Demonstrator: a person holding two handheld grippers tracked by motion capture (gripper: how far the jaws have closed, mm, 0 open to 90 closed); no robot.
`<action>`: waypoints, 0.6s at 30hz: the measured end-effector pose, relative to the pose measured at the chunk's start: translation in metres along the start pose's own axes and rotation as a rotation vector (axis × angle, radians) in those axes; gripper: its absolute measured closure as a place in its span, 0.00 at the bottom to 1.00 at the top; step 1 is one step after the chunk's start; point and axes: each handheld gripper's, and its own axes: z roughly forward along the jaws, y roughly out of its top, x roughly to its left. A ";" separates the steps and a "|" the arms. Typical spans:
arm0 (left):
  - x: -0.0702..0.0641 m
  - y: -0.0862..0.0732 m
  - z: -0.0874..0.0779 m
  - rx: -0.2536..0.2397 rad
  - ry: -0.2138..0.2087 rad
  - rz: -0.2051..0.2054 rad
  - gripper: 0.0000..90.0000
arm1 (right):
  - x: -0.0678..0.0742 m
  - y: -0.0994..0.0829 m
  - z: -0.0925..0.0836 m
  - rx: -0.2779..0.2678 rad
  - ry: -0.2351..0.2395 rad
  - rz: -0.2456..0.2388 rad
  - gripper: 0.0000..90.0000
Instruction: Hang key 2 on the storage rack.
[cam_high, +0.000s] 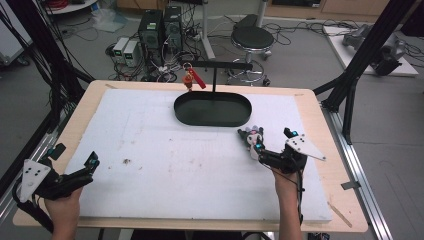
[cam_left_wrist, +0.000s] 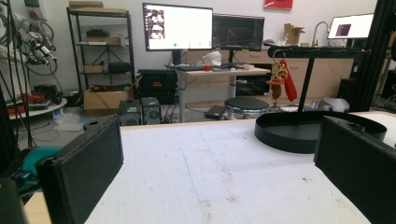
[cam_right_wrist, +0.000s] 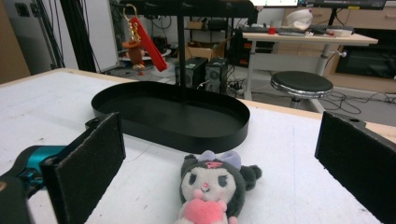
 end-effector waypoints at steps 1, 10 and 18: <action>0.000 0.000 0.000 -0.001 -0.002 -0.002 0.02 | 0.001 0.000 0.002 0.007 0.000 0.001 0.01; -0.001 0.001 0.001 0.000 -0.010 -0.005 0.02 | 0.005 0.000 0.029 0.072 0.015 -0.008 0.01; 0.000 0.001 0.001 0.002 -0.008 -0.006 0.02 | 0.005 -0.005 0.049 0.091 0.020 0.010 0.01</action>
